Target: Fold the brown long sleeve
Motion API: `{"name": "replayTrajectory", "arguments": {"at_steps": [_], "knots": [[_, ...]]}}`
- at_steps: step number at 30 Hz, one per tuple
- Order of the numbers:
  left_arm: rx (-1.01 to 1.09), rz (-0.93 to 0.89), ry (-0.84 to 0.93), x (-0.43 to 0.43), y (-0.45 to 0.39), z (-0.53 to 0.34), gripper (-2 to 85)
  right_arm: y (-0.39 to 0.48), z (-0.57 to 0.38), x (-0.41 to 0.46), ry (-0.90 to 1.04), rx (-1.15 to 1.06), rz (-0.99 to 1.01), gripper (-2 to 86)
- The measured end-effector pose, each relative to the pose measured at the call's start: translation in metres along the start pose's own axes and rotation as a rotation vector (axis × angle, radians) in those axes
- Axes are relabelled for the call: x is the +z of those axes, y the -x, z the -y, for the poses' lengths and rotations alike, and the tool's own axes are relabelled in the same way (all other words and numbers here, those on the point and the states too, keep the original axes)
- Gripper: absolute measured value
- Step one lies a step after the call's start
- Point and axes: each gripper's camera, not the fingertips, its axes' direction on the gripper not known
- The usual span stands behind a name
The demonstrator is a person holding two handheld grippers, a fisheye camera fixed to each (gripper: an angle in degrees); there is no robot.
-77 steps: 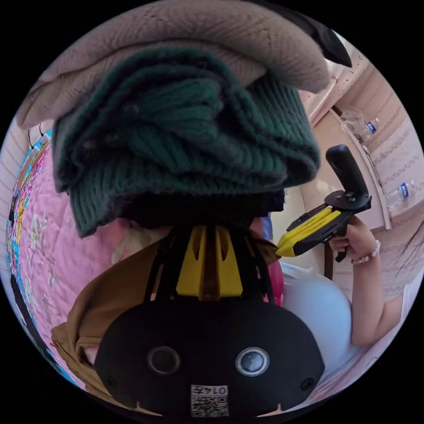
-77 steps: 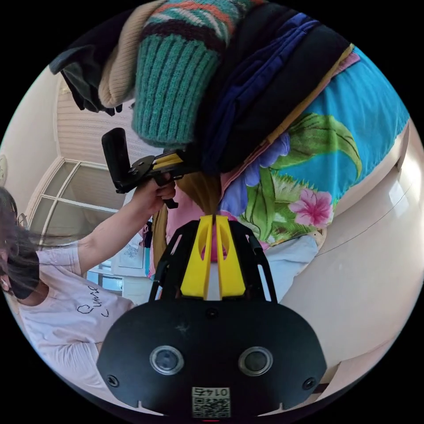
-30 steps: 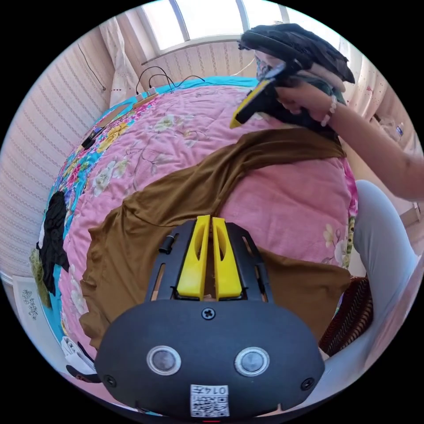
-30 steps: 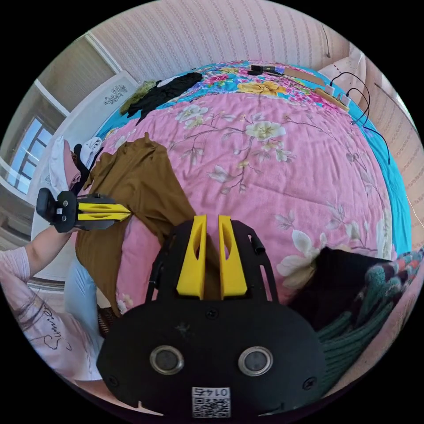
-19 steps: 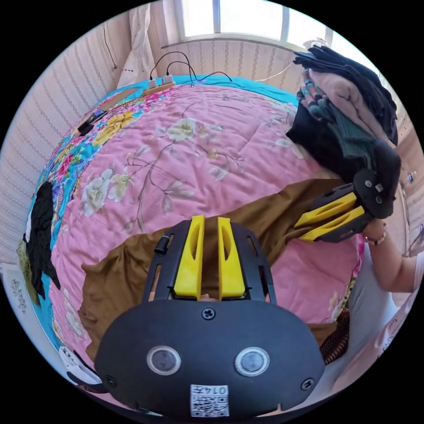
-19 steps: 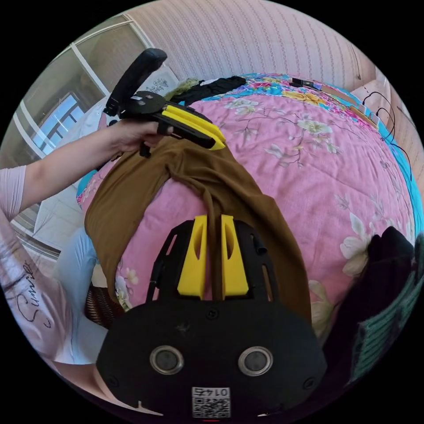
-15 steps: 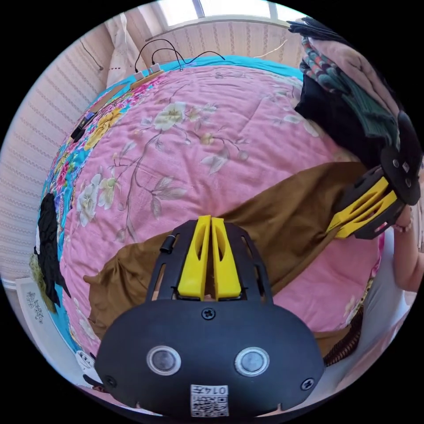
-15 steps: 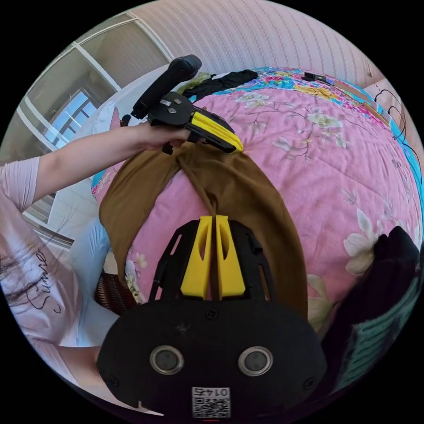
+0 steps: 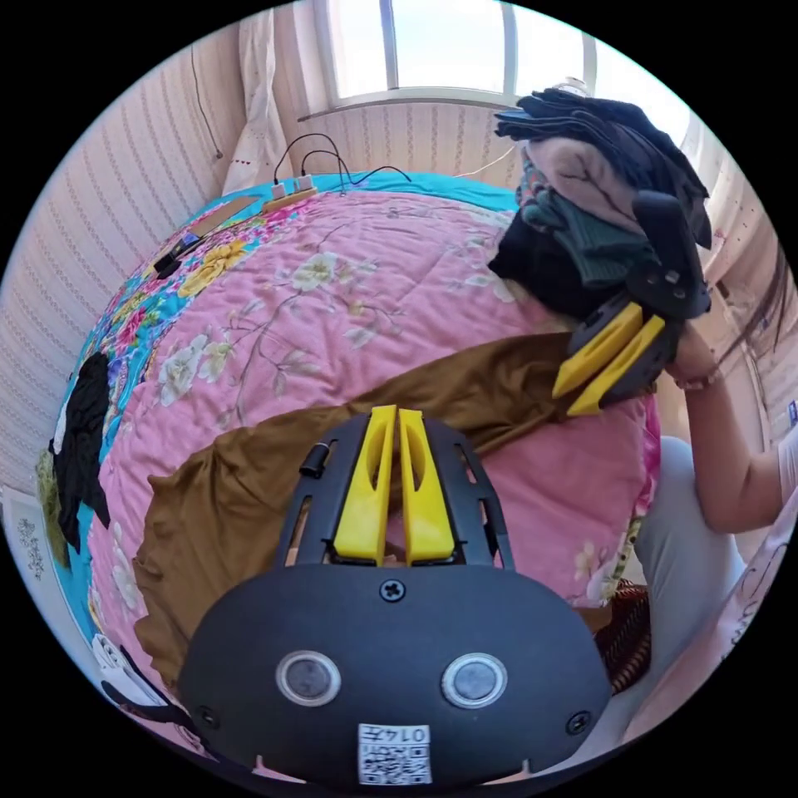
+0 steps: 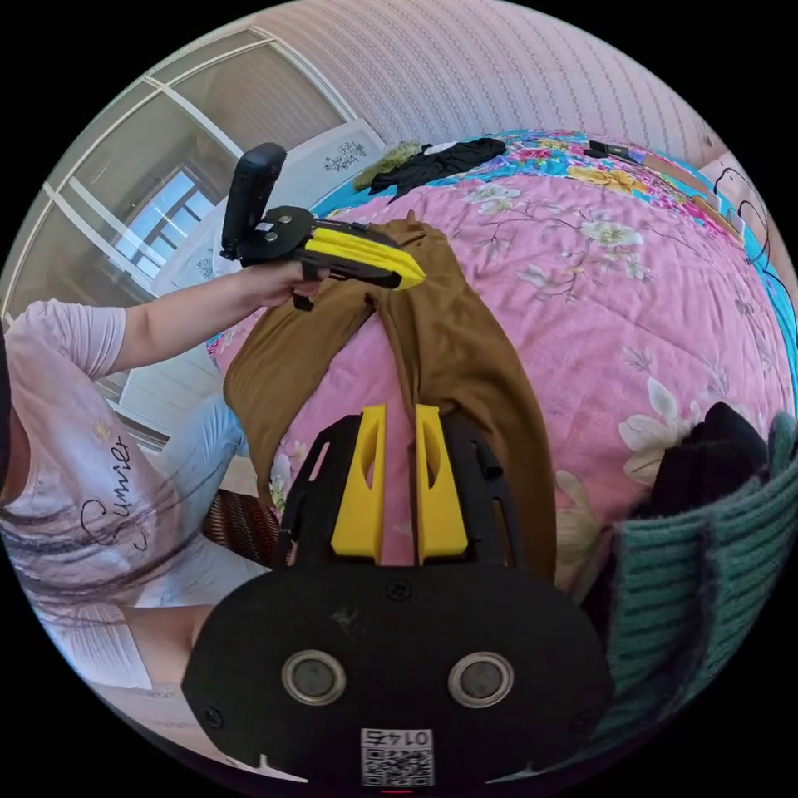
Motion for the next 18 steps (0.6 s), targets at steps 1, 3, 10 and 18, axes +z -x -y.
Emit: {"name": "replayTrajectory", "arguments": {"at_steps": [1,3,10,18], "knots": [[0.024,-0.022,0.000,-0.003,-0.022,-0.006,-1.0,-0.001,-0.005,-0.013,-0.025,-0.006,-0.017,5.6],[0.041,-0.053,0.020,0.005,-0.048,-0.013,-1.0,-0.001,-0.015,-0.032,-0.066,-0.015,-0.030,5.2],[0.061,-0.021,0.050,-0.014,-0.076,-0.014,-0.9,-0.014,-0.155,-0.084,-0.193,0.377,-0.311,6.2],[0.357,-0.150,-0.126,-0.085,-0.272,0.039,0.8,-0.079,-0.278,-0.107,-0.546,0.799,-0.427,9.5]]}}
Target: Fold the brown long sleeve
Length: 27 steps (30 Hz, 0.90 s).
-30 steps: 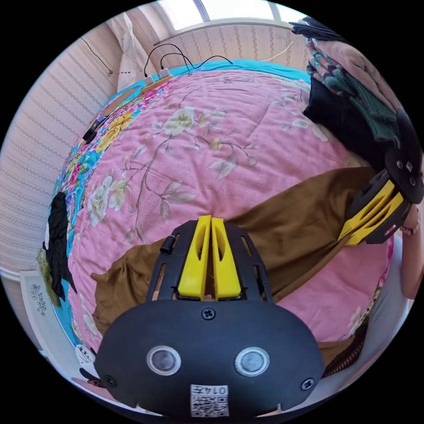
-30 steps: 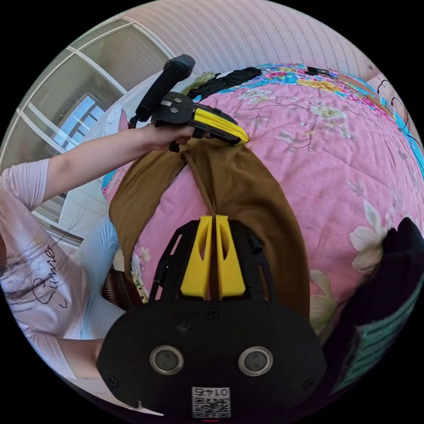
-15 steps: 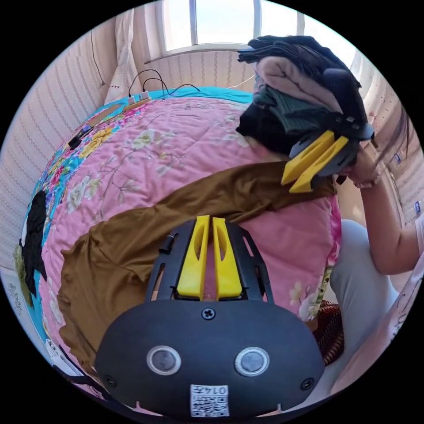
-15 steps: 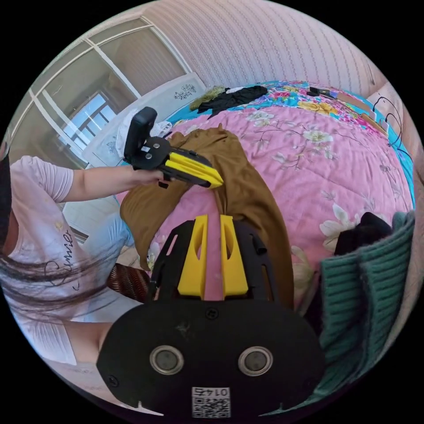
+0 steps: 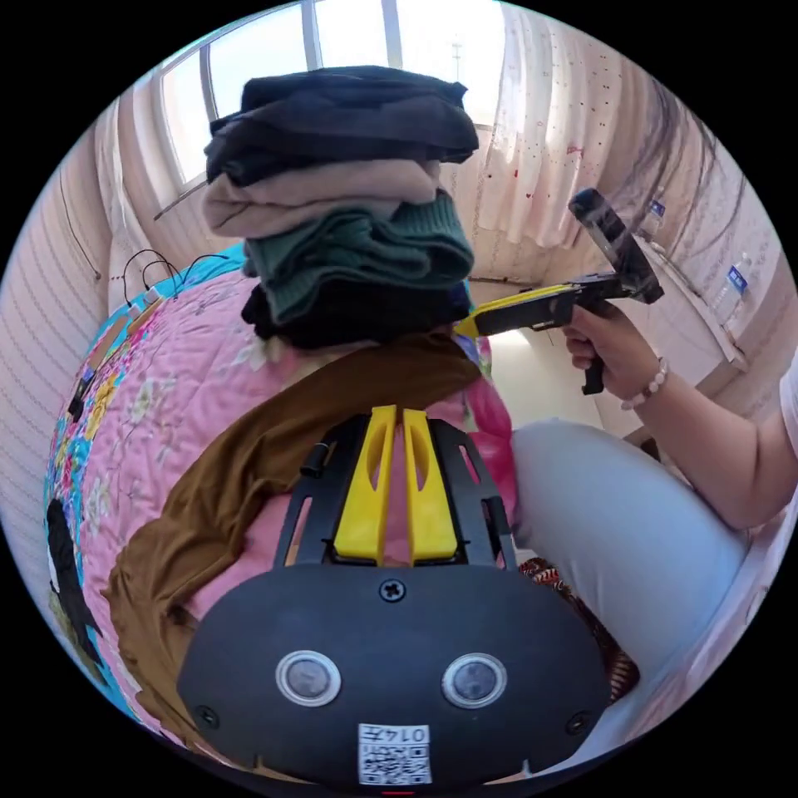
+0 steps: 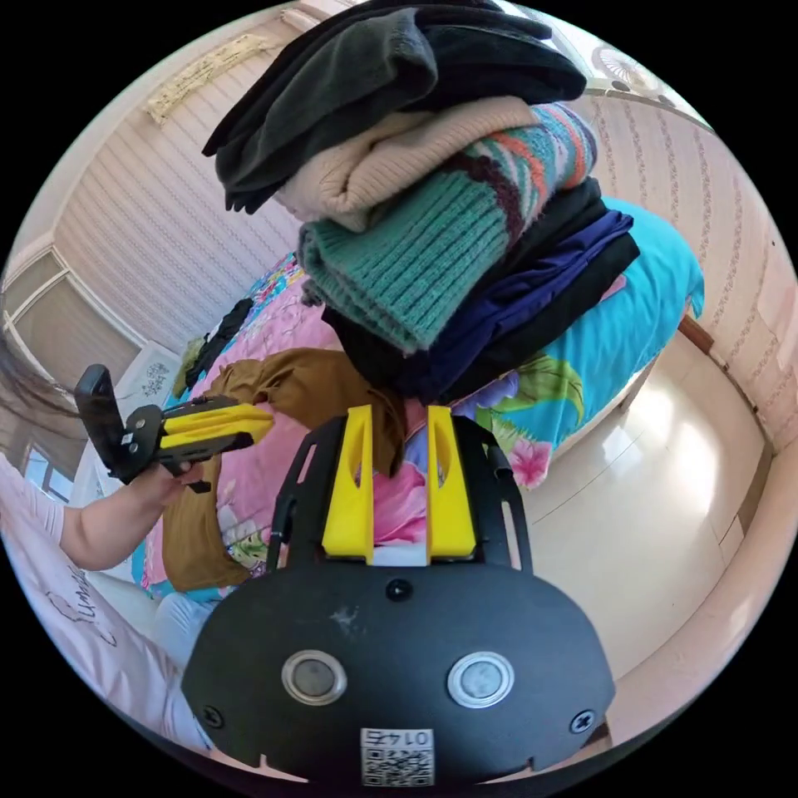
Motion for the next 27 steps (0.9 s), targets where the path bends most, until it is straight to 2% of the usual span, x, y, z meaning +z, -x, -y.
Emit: {"name": "replayTrajectory", "arguments": {"at_steps": [3,5,10,15,21,24,27], "knots": [[-0.005,-0.030,0.055,0.038,-0.044,0.042,3.5,-0.004,0.017,0.032,0.053,-0.070,-0.018,8.1],[-0.011,-0.039,0.120,0.060,-0.056,0.062,2.7,-0.021,0.027,0.056,0.080,-0.075,-0.064,2.8],[-0.013,-0.094,0.085,0.033,-0.061,0.099,-0.7,-0.081,0.019,0.061,0.044,0.042,0.015,1.2],[0.024,-0.066,0.114,0.026,-0.061,0.132,-0.9,-0.116,0.012,0.094,0.049,0.073,0.036,1.1],[-0.021,-0.142,0.006,-0.078,-0.028,0.137,-0.7,-0.157,-0.022,0.116,0.013,0.155,0.099,2.1],[-0.084,-0.138,-0.030,-0.158,-0.009,0.095,-0.6,-0.164,-0.050,0.111,-0.005,0.169,0.034,2.3],[-0.272,-0.096,-0.004,-0.234,0.015,0.029,-0.7,-0.139,-0.079,0.114,0.007,0.089,0.029,2.4]]}}
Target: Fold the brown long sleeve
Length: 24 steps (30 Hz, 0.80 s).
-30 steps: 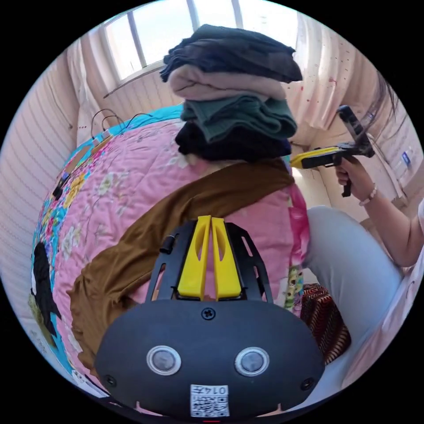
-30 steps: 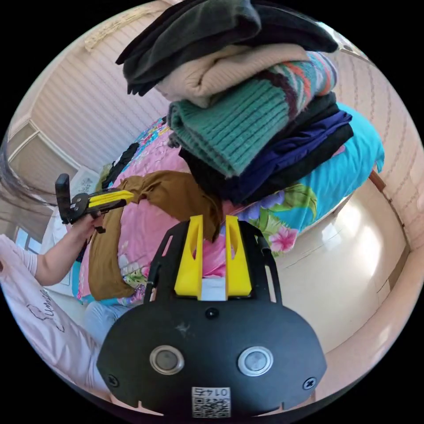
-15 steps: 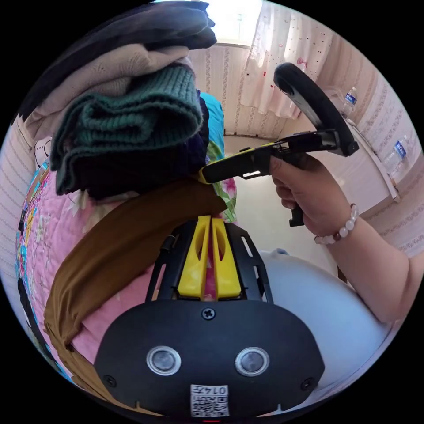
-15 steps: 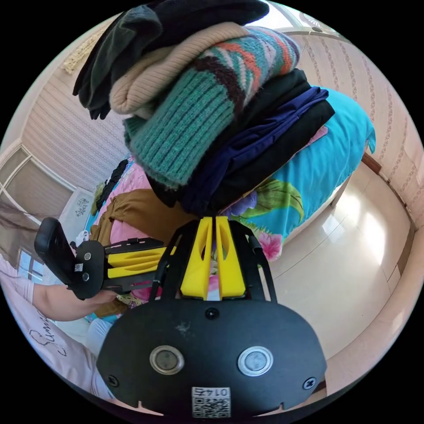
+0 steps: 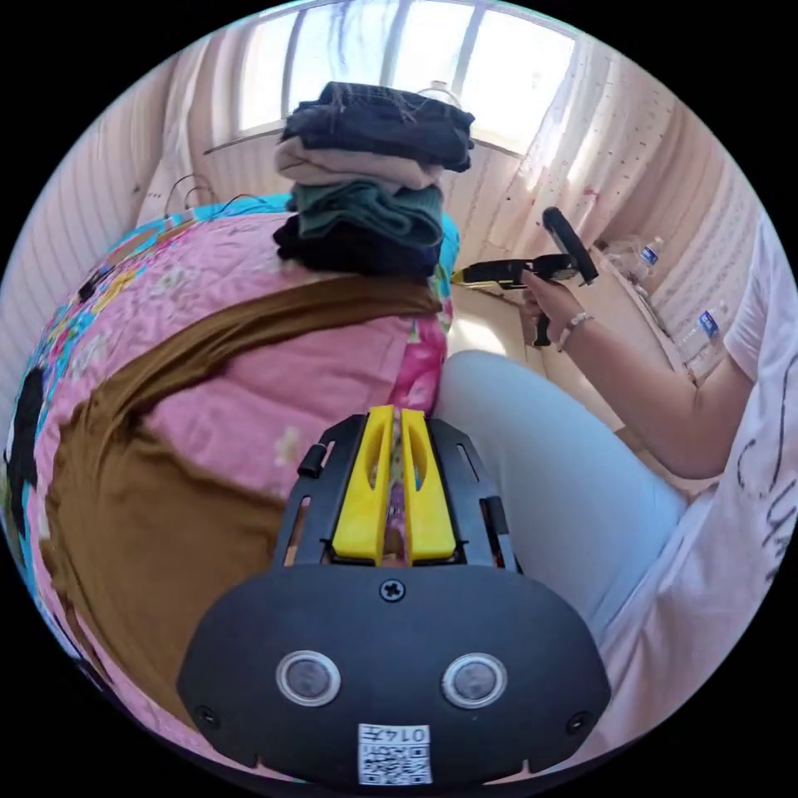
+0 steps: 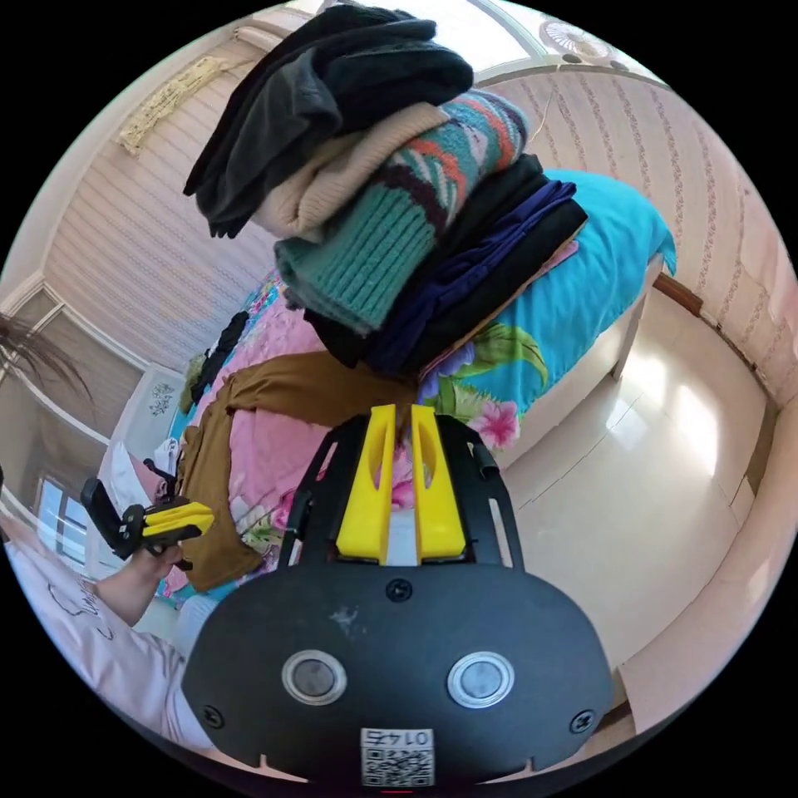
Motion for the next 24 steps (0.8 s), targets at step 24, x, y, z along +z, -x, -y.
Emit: {"name": "replayTrajectory", "arguments": {"at_steps": [24], "knots": [[-0.836,0.909,-0.079,-0.388,0.308,-0.189,8.7,0.603,-0.322,0.562,0.741,-1.036,0.493,6.7]]}}
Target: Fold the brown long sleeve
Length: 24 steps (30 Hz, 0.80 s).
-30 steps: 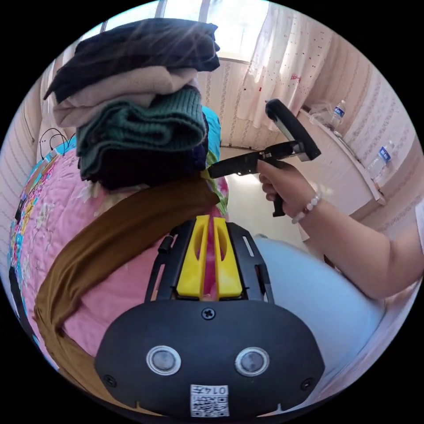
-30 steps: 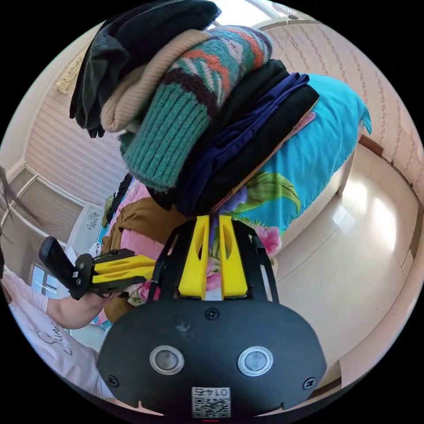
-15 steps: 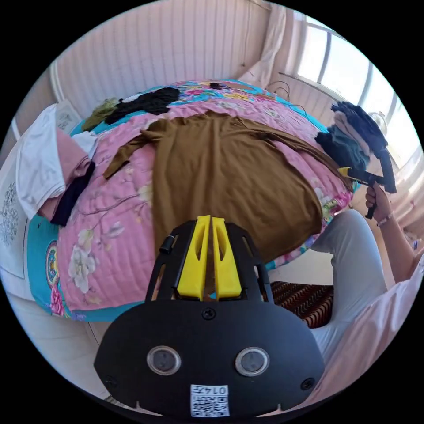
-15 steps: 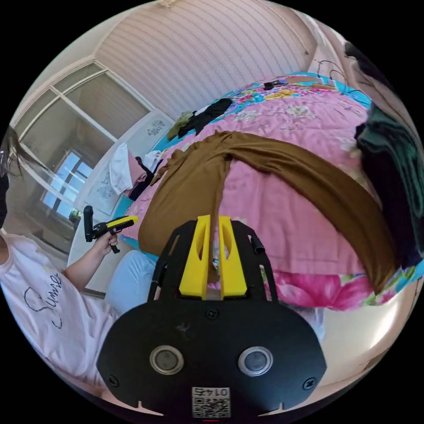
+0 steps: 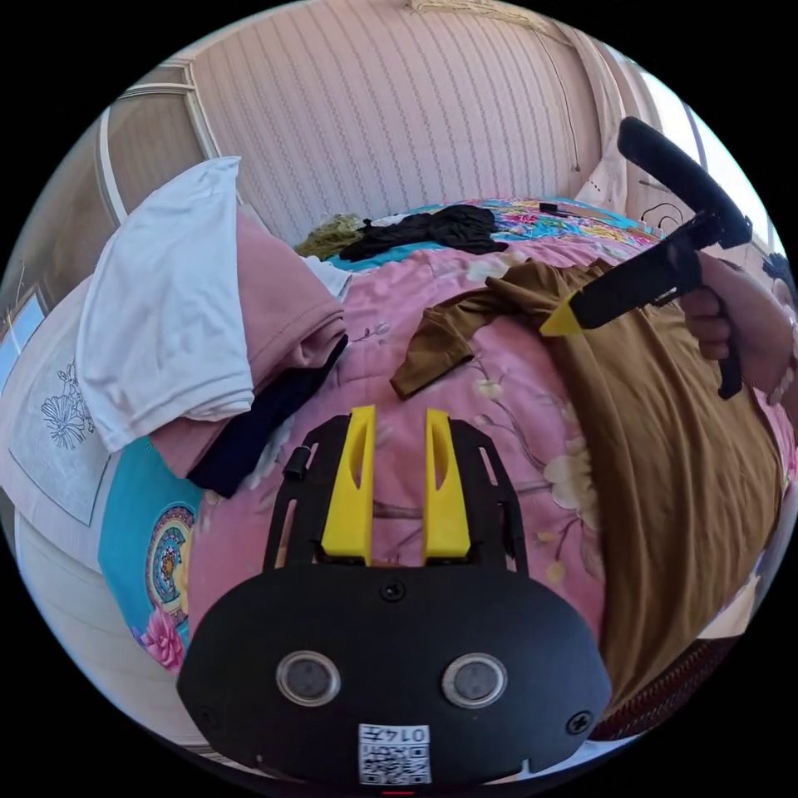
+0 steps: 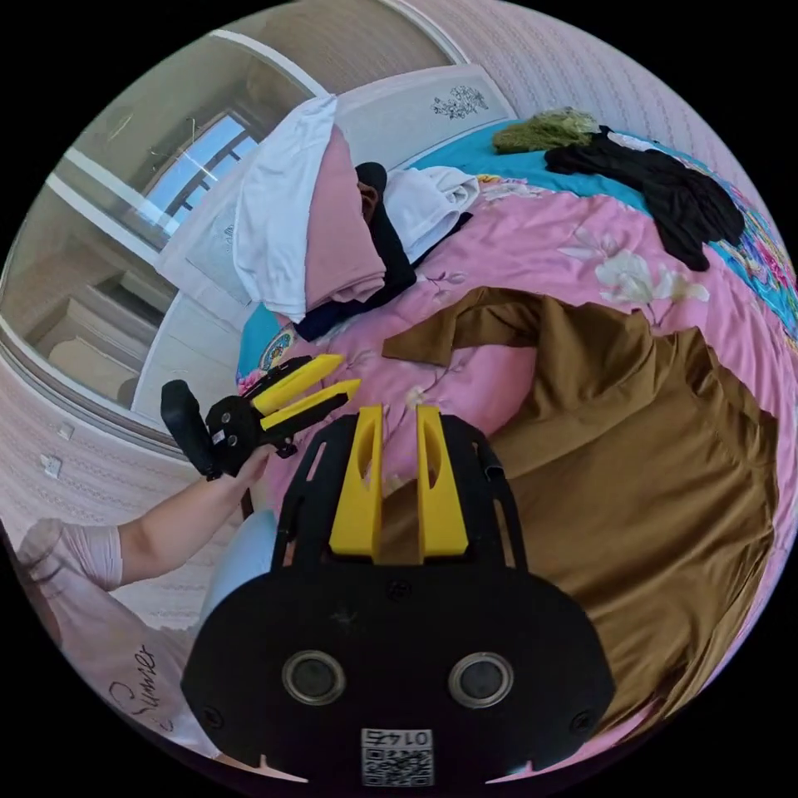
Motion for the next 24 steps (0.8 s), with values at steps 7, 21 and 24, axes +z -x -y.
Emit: {"name": "replayTrajectory", "arguments": {"at_steps": [7,21,24], "knots": [[0.127,-0.054,0.170,0.001,0.013,0.104,3.0,-0.051,0.028,0.151,0.079,0.029,-0.029,5.3],[-0.341,-0.397,-0.116,-0.296,0.179,0.105,-1.0,0.040,-0.060,0.261,-0.013,-0.283,0.285,0.7],[-0.484,-0.437,-0.120,-0.340,0.226,0.091,-1.0,0.057,-0.076,0.306,0.035,-0.317,0.298,0.7]]}}
